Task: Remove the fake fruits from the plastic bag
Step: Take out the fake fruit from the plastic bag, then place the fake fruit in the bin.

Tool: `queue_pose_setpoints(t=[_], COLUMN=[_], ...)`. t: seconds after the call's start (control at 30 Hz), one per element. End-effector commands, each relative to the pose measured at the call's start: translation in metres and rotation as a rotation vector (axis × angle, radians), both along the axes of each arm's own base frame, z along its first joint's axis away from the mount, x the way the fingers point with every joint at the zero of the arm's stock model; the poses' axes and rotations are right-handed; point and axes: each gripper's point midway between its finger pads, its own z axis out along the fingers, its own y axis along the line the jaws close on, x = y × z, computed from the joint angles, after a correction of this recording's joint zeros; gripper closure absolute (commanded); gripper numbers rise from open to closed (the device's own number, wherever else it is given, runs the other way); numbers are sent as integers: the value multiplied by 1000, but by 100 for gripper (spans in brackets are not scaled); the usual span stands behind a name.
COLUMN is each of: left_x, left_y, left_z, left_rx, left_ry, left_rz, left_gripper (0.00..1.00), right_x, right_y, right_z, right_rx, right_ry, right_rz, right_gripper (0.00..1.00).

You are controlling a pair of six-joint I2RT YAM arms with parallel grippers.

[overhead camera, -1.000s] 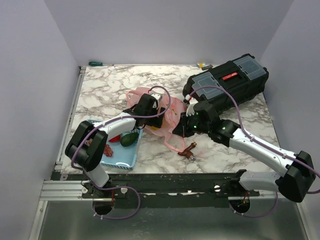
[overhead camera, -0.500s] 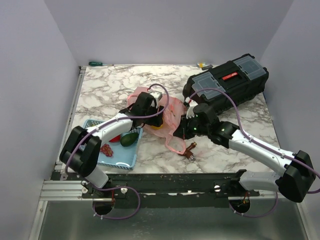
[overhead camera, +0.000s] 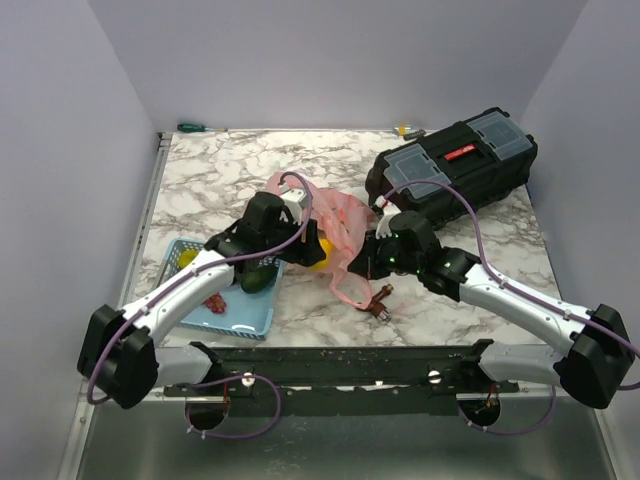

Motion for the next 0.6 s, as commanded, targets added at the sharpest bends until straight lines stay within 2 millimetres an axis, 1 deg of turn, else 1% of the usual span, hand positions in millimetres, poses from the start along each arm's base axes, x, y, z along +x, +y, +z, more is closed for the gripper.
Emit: queue_pose_setpoints(t=[0.0,0.13,0.27,0.33,0.4,0.47,0.53,0.57], left_x=[-25,-40,-51,-54,-53,-55,-59,-62], left_y=[10,30,58,77,105,134,150,154], left_z=[26,43,48,44,36,26,13,6], left_rx=[-54,-56,7,59,133,188,207,201], left_ry=[-2,-59,-89,-95,-101,-88,-72,-59], left_rz=[-12,20,91,161,292,447,548,577], left_gripper=[84,88,92,96,100,100,100,100], right_x=[6,7,8,8,8,9,9,8], right_y=[3,3,5,6,6,5,5,5], right_z=[10,6,6,5,3,2,1,1], right_rx=[35,22,32,34,33,27,27,28], right_ry=[-43,-39,-36,-34,-33,-32,-32,-32], right_rz=[-27,-30,-26,-26,-26,-31,-34,-32], right_gripper=[99,99,99,99,99,99,99,99])
